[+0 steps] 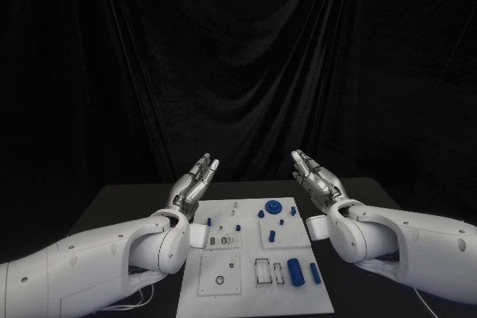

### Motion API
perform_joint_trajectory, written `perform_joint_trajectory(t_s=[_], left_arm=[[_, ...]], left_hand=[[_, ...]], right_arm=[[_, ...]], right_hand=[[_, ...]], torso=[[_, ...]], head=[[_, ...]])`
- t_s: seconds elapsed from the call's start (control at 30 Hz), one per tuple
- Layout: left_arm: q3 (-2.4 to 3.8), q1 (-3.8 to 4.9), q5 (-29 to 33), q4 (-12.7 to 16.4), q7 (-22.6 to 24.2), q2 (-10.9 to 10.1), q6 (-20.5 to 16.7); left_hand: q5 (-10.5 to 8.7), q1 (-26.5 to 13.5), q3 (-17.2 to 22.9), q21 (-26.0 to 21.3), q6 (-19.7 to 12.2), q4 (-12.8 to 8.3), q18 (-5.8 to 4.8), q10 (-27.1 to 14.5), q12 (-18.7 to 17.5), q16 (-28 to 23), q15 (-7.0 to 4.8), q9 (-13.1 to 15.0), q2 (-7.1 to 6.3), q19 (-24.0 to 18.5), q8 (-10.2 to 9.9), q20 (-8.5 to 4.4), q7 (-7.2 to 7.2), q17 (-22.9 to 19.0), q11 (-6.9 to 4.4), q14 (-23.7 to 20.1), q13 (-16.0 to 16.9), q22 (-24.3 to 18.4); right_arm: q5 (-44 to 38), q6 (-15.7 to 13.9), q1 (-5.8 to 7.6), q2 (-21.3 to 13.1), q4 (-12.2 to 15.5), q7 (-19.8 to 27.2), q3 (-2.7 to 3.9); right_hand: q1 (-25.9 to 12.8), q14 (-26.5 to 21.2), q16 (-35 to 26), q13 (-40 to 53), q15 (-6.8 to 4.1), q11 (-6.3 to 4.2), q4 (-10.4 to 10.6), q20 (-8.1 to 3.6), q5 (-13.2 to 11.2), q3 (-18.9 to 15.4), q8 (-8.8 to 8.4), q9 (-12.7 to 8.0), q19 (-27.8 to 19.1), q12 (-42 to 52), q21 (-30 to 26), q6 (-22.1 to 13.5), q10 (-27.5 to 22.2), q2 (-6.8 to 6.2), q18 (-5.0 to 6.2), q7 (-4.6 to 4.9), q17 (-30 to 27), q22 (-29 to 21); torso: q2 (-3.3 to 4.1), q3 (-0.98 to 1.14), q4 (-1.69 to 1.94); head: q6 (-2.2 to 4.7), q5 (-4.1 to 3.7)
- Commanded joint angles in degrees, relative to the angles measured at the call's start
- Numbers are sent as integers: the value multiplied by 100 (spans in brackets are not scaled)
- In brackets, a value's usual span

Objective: Assemble the parts on the task board

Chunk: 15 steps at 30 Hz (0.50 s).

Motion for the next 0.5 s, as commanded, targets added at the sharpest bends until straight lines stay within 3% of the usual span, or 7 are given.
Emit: perform_joint_trajectory(t_s=[0.03, 0.1, 0.17, 0.27, 0.37, 0.43, 0.5], left_arm=[[-124, 118, 401, 40, 619, 26, 1433], [-225, 177, 490, 53, 736, 35, 1782], [-307, 225, 563, 64, 831, 42, 2067], [-398, 278, 643, 76, 936, 49, 2381], [-464, 318, 702, 85, 1014, 55, 2611], [-488, 331, 723, 88, 1041, 57, 2693], [-498, 338, 732, 89, 1053, 58, 2729]], left_hand=[[104, 302, 10, -33, 112, 89, 154, 8, 87, -38, 144, 16, 54, 3, 44, 159, 67, -8, 79, 6, 13, -10], [109, 318, 25, -33, 125, 89, 175, 11, 105, -38, 174, 17, 47, 3, 45, 211, 64, -8, 159, 6, 16, -10], [134, 354, 47, -33, 162, 89, 223, 25, 181, -38, 242, 22, 38, 3, 51, 326, 36, -8, 371, 6, 28, -10], [156, 390, 59, -33, 203, 89, 261, 39, 255, -38, 299, 28, 36, 3, 58, 422, 48, -8, 531, 6, 38, -10], [163, 438, 72, -33, 275, 89, 306, 58, 363, -38, 357, 39, 39, 3, 71, 522, 111, -8, 680, 6, 52, -10], [178, 503, 98, -33, 359, 88, 345, 98, 548, -38, 460, 51, 35, 3, 88, 662, 198, -8, 874, 6, 76, -10], [195, 543, 117, -18, 429, 88, 368, 133, 697, 4, 542, 62, 33, 17, 104, 766, 241, 12, 969, 24, 95, 26]], right_arm=[[372, 1302, 148, -57, 32, -106, -140], [437, 1547, 223, -86, 41, -117, -241], [486, 1732, 279, -107, 47, -125, -317], [532, 1904, 332, -127, 53, -133, -389], [552, 1980, 355, -136, 56, -136, -420], [552, 1980, 356, -136, 56, -136, -420], [552, 1980, 356, -136, 56, -136, -420]], right_hand=[[269, 2, -25, -8, 102, 22, 58, 150, 94, -62, 77, 14, -3, -27, -34, 44, -10, 47, 132, 40, -9, -10], [283, 2, -25, -8, 124, 39, 57, 190, 97, -55, 94, 17, -3, -27, -34, 51, -10, 40, 147, 55, -9, -10], [302, 2, -25, -8, 166, 77, 57, 256, 101, -46, 108, 19, -2, -27, -34, 58, -10, 29, 170, 87, -9, -9], [315, 2, -25, -8, 211, 115, 58, 318, 104, -38, 125, 21, 3, -27, -29, 65, -10, 23, 189, 119, -9, -5], [355, 2, -25, -8, 260, 165, 54, 400, 142, -17, 170, 29, 13, -27, -21, 83, -10, 17, 224, 157, -9, 2], [377, 2, -25, -8, 279, 192, 55, 433, 165, -7, 190, 32, 16, -27, -18, 93, -10, 10, 240, 178, -9, 5], [398, 2, -25, -8, 294, 213, 55, 459, 174, -2, 207, 35, 19, -27, -15, 101, -10, 1, 252, 185, -9, 7]], torso=[[-9, -2, 1], [-9, -2, 1], [-9, -2, 1], [-9, -2, 1], [-9, -2, 1], [-9, -2, 1], [-9, -2, 1]], head=[[1, 0], [1, 0], [1, 0], [1, 0], [1, 0], [1, 0], [1, 0]])
